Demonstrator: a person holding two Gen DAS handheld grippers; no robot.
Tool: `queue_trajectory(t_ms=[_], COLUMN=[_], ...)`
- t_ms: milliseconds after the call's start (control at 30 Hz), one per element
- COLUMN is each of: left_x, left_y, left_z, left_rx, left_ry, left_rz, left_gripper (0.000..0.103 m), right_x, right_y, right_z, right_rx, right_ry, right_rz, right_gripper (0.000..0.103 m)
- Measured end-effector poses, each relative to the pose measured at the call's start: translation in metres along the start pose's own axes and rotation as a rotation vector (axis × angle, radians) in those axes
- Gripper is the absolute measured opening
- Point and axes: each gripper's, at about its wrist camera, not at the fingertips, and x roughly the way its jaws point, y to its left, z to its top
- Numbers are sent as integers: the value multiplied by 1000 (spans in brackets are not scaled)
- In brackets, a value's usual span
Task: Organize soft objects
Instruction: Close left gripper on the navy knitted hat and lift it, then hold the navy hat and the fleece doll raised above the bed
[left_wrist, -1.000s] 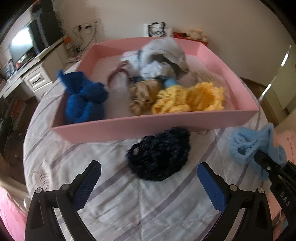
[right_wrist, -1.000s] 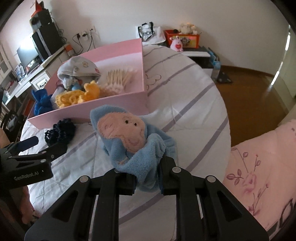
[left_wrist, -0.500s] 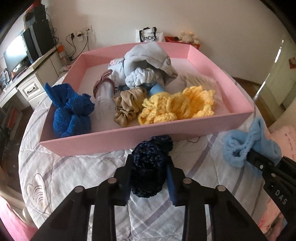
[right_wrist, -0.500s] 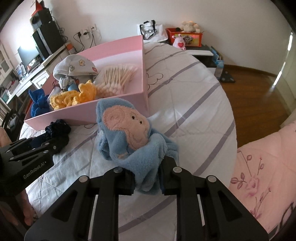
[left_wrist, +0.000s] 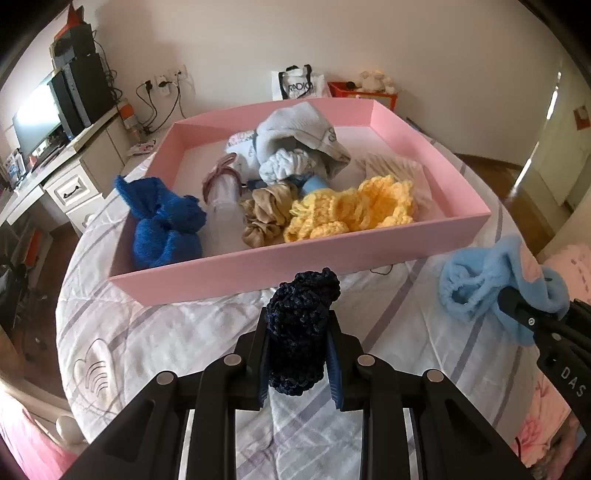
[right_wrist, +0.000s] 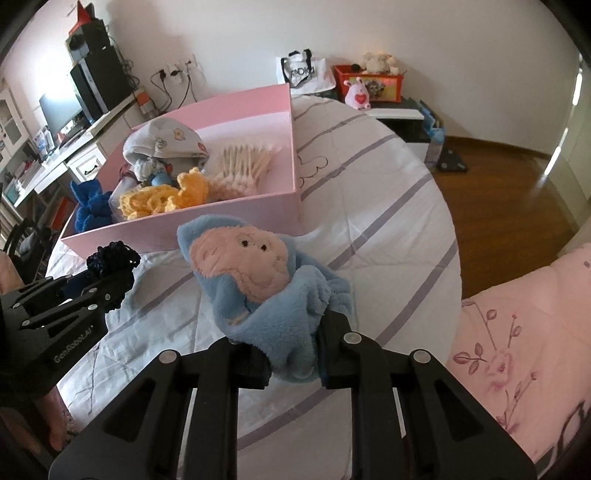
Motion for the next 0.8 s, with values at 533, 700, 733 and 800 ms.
queue_trajectory(t_ms=[533,700,733,800], left_x=[-66,-95,-104,-117], left_y=[31,37,38,38], left_z=[-32,-43,-46,-51], left_rx=[-65,-86,-89,-94], left_ry=[-78,-121,-136,-156], left_rz=[40,50,54,57], left_gripper=[22,22,22,22], right_x=[-52,-75,-78,-88], right_y=[39,53,56,59], right_z=[-11,-17,-19,-22], right_rx=[-76,-105,-109,-118], right_ry=[-89,-131,-139,-157], right_rz=[10,20,21,23], right_gripper=[16,16,16,16])
